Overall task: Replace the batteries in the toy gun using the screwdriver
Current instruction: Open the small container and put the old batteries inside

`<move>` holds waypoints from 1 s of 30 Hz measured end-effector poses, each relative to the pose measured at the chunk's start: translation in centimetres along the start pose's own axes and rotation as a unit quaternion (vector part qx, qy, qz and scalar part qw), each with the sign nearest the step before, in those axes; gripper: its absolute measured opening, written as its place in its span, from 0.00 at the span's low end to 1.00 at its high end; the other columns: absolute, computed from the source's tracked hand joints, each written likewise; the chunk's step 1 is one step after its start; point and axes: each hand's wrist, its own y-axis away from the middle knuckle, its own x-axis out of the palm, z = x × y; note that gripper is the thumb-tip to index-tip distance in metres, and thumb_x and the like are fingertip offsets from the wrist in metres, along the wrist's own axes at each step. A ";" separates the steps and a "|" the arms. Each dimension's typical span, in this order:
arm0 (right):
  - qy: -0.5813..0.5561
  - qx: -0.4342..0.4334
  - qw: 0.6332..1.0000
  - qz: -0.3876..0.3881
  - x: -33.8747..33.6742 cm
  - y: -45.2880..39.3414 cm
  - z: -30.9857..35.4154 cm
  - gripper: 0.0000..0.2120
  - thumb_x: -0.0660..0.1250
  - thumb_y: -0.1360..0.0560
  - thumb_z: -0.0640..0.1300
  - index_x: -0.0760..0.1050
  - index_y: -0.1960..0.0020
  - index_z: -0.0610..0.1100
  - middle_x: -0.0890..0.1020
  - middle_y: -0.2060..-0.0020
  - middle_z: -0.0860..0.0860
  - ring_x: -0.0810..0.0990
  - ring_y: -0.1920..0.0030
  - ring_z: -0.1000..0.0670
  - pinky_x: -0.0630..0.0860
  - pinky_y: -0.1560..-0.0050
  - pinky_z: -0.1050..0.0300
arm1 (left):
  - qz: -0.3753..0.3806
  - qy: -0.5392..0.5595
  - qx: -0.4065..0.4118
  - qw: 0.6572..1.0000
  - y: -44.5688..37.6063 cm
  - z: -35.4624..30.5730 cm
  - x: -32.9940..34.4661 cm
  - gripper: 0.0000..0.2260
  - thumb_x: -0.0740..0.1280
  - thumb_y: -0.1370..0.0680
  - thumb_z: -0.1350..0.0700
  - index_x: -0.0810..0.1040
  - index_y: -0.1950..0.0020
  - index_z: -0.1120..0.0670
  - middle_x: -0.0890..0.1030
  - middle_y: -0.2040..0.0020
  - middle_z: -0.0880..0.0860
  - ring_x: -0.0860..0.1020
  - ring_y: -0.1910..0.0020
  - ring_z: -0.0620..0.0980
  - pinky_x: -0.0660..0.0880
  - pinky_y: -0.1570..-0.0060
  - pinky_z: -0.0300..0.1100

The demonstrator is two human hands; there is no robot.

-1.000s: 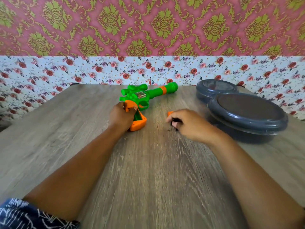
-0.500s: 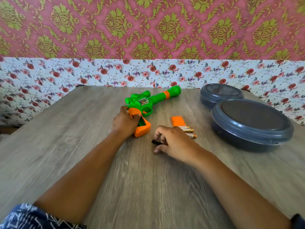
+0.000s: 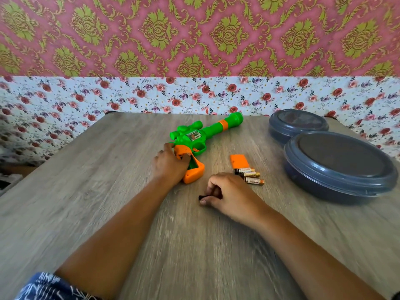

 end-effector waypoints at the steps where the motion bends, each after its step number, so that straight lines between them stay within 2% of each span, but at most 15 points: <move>1: 0.013 -0.001 1.000 -0.004 -0.1 0.1 0.2 0.10 0.71 0.30 0.53 0.74 0.62 0.47 0.74 0.65 0.56 0.73 0.60 0.55 0.71 0.59 0.57 | -0.001 -0.004 0.001 1.000 0.0 0.0 0.0 0.25 0.63 0.24 0.47 0.65 0.31 0.56 0.76 0.39 0.62 0.72 0.38 0.63 0.69 0.39 0.54; 3: 0.058 0.002 0.998 -0.039 -0.7 0.2 0.4 0.12 0.68 0.28 0.55 0.75 0.61 0.46 0.75 0.64 0.53 0.72 0.58 0.53 0.69 0.58 0.55 | -0.002 -0.002 -0.001 1.000 0.0 0.1 0.1 0.25 0.64 0.25 0.47 0.66 0.31 0.56 0.76 0.39 0.62 0.72 0.38 0.63 0.70 0.40 0.53; 4: 0.089 0.000 0.993 -0.079 -1.3 0.2 0.2 0.12 0.67 0.27 0.54 0.75 0.60 0.45 0.76 0.64 0.51 0.72 0.56 0.50 0.68 0.57 0.54 | -0.005 0.001 -0.003 1.000 -0.1 0.0 0.1 0.25 0.64 0.25 0.47 0.66 0.31 0.56 0.76 0.39 0.62 0.72 0.38 0.63 0.70 0.40 0.53; 7: 0.236 0.020 0.949 -0.207 -4.3 -0.4 -0.8 0.13 0.62 0.26 0.53 0.77 0.56 0.43 0.80 0.59 0.45 0.74 0.53 0.43 0.69 0.55 0.51 | -0.023 0.017 -0.003 1.000 0.2 -0.6 -0.3 0.27 0.66 0.25 0.48 0.64 0.30 0.57 0.71 0.36 0.63 0.70 0.36 0.63 0.68 0.38 0.52; 10: 0.345 0.147 0.913 -0.161 -7.7 -0.4 -3.0 0.21 0.60 0.26 0.56 0.73 0.43 0.41 0.76 0.44 0.42 0.68 0.39 0.40 0.67 0.44 0.47 | -0.077 0.005 0.060 0.995 0.9 -1.9 -0.7 0.27 0.66 0.25 0.49 0.65 0.30 0.57 0.66 0.34 0.61 0.63 0.33 0.62 0.62 0.36 0.50; 13: 0.312 0.255 0.909 -0.107 -10.4 0.3 -6.5 0.27 0.62 0.27 0.60 0.68 0.36 0.43 0.69 0.35 0.41 0.63 0.33 0.39 0.65 0.37 0.45 | -0.113 -0.046 0.196 0.973 1.7 -3.6 -0.3 0.29 0.58 0.31 0.42 0.73 0.36 0.57 0.69 0.36 0.61 0.65 0.35 0.63 0.57 0.37 0.45; 15: 0.262 0.305 0.909 -0.107 -11.9 1.2 -8.4 0.30 0.62 0.28 0.62 0.67 0.34 0.43 0.69 0.34 0.40 0.66 0.34 0.38 0.66 0.37 0.43 | -0.089 -0.077 0.270 0.956 2.0 -5.2 0.6 0.31 0.54 0.33 0.40 0.74 0.37 0.57 0.71 0.37 0.59 0.67 0.37 0.63 0.59 0.37 0.46; 17: 0.251 0.331 0.903 -0.111 -13.0 2.1 -9.7 0.33 0.63 0.29 0.62 0.65 0.32 0.43 0.70 0.34 0.41 0.67 0.35 0.38 0.66 0.37 0.44 | -0.043 -0.098 0.312 0.944 2.4 -7.1 1.2 0.30 0.55 0.31 0.41 0.73 0.36 0.57 0.71 0.36 0.57 0.66 0.37 0.61 0.61 0.35 0.49; 21: 0.236 0.359 0.896 -0.113 -15.3 3.8 -11.5 0.30 0.64 0.29 0.61 0.67 0.34 0.44 0.72 0.35 0.43 0.69 0.36 0.39 0.68 0.38 0.45 | 0.056 -0.117 0.380 0.916 2.1 -10.9 3.8 0.26 0.59 0.28 0.46 0.70 0.34 0.57 0.70 0.34 0.57 0.64 0.33 0.57 0.59 0.33 0.46; 24: 0.248 0.373 0.886 -0.117 -16.0 4.6 -12.4 0.29 0.63 0.28 0.60 0.66 0.34 0.45 0.72 0.36 0.44 0.70 0.37 0.40 0.68 0.38 0.44 | 0.104 -0.131 0.401 0.901 1.2 -14.1 7.0 0.23 0.63 0.23 0.49 0.66 0.30 0.55 0.67 0.31 0.56 0.62 0.30 0.55 0.59 0.31 0.46; 30: 0.304 0.350 0.872 -0.157 -15.2 4.5 -12.9 0.26 0.61 0.28 0.59 0.68 0.37 0.43 0.74 0.38 0.44 0.70 0.37 0.42 0.67 0.39 0.45 | 0.149 -0.173 0.414 0.881 -0.8 -19.6 12.9 0.30 0.62 0.22 0.51 0.56 0.24 0.56 0.58 0.24 0.57 0.57 0.26 0.57 0.61 0.28 0.50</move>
